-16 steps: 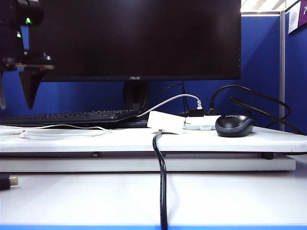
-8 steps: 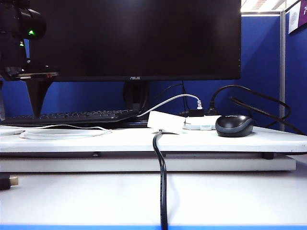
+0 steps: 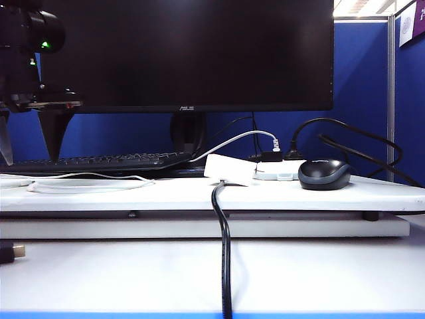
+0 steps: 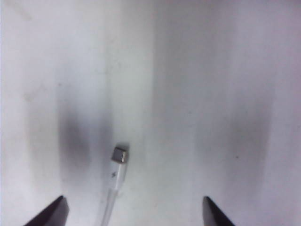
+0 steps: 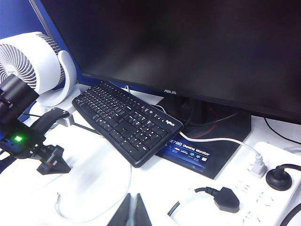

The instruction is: Pick up the Type-C charging cable and the charging base, insert one end of the Type-C charger into the corresponding slot on the base, and finally place the plugged-in charger back on the table.

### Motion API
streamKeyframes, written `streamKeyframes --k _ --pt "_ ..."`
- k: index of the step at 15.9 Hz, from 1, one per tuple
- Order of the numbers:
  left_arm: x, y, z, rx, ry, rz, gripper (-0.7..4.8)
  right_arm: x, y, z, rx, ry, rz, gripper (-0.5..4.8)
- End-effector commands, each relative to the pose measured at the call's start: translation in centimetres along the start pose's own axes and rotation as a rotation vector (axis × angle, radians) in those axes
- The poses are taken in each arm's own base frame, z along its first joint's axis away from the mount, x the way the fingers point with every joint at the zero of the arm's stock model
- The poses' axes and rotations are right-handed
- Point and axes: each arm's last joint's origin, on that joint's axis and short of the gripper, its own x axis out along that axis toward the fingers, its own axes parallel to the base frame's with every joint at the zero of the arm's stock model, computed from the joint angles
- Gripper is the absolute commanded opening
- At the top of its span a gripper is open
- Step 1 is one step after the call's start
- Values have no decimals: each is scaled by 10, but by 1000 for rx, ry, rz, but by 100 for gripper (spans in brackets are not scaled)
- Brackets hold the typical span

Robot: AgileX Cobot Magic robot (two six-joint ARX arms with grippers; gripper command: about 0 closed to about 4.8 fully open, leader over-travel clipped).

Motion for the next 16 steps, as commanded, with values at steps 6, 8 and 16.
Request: streamKeyframes --k 6,8,16 --pt "31 0 -1 22 132 12 371 -2 1 0 6 16 -1 -7" --pt "30 0 2 22 109 12 371 -1 1 -1 7 18 -3 -7" --pt "30 0 4 109 83 13 360 -1 0 -1 7 18 -5 -7"
